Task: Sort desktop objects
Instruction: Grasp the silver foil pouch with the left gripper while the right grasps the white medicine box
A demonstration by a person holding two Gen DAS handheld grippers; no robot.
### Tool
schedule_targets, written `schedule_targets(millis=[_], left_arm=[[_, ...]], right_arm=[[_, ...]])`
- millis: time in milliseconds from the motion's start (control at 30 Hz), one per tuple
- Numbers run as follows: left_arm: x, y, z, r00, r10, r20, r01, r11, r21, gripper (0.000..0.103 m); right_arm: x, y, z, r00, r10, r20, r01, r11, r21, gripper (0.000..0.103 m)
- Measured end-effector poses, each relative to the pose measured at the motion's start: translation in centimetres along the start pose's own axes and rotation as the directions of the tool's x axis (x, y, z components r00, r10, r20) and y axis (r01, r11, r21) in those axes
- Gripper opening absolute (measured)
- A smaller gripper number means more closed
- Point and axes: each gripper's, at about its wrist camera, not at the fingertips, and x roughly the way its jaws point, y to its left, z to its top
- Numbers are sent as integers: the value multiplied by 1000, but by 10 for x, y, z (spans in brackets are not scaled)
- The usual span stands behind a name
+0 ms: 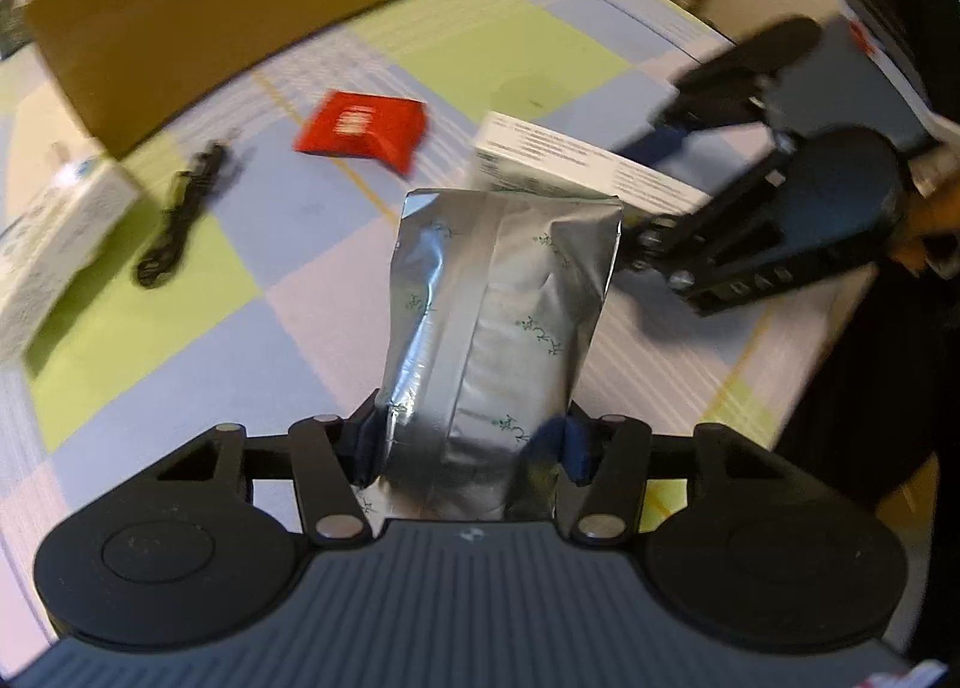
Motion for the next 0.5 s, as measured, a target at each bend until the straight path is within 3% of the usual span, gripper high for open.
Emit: schedule_targets(millis=[133, 267, 500], left_arm=[[-12, 10, 3, 997, 65, 51, -61, 995, -79, 50], [-20, 14, 7, 992, 103, 73, -93, 987, -131, 50], [-28, 19, 24, 976, 167, 140, -133, 965, -228, 50]], right_arm=[[1, 2, 3, 1000, -12, 7, 12, 1000, 3, 23], [-2, 6, 4, 998, -45, 39, 45, 999, -1, 23], [-26, 0, 16, 980, -66, 190, 51, 995, 86, 23]])
